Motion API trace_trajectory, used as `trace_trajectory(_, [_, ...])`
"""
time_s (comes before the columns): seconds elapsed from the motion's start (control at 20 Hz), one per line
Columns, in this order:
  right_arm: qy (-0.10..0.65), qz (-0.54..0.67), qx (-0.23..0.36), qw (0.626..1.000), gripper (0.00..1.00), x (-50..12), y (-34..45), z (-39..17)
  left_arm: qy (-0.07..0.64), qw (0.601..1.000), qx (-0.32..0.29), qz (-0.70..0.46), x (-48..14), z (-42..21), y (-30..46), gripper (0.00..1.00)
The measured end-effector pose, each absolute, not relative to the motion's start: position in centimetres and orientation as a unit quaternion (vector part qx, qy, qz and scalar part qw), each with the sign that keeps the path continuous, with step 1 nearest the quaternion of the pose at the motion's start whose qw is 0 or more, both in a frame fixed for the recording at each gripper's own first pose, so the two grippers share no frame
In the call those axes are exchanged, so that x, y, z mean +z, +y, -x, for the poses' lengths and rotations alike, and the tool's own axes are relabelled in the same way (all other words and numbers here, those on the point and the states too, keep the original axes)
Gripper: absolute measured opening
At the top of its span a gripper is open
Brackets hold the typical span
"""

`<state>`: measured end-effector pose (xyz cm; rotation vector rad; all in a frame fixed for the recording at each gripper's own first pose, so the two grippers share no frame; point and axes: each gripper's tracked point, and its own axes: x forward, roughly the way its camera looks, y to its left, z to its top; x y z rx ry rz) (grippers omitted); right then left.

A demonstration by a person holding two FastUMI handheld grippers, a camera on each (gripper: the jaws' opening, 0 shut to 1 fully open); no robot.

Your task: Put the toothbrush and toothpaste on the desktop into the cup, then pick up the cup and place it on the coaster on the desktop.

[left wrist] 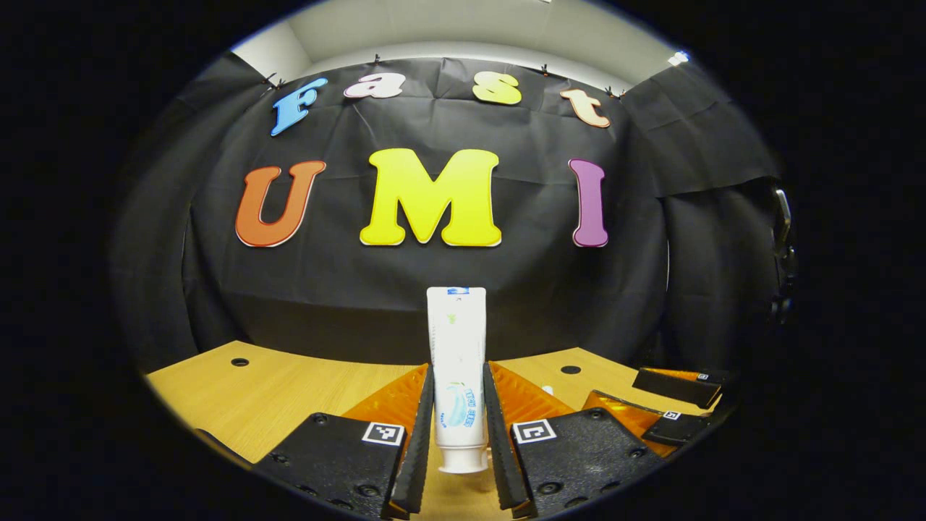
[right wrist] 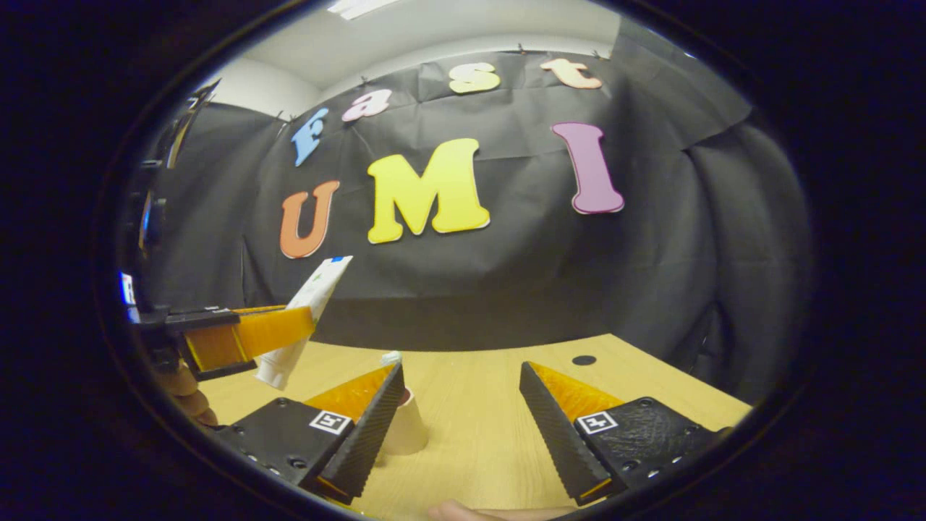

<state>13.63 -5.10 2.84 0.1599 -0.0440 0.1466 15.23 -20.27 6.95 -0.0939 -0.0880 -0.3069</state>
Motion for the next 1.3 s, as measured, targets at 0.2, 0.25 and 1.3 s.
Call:
trace_trajectory(0.2, [-0.008,-0.142,0.088,0.986,0.96,2.8,-5.9,-13.9,-0.041,0.981,-0.183,0.056,6.9,-17.2,-23.0,0.40])
trace_trajectory(0.25, [-0.006,-0.147,0.087,0.985,0.96,2.7,-6.2,-14.1,-0.034,0.979,-0.193,0.063,6.4,-17.5,-23.7,0.40])
trace_trajectory(1.3, [0.006,-0.078,0.080,0.994,0.96,1.5,-4.6,-14.2,0.009,0.979,-0.188,0.074,2.6,-19.5,-24.3,0.44])
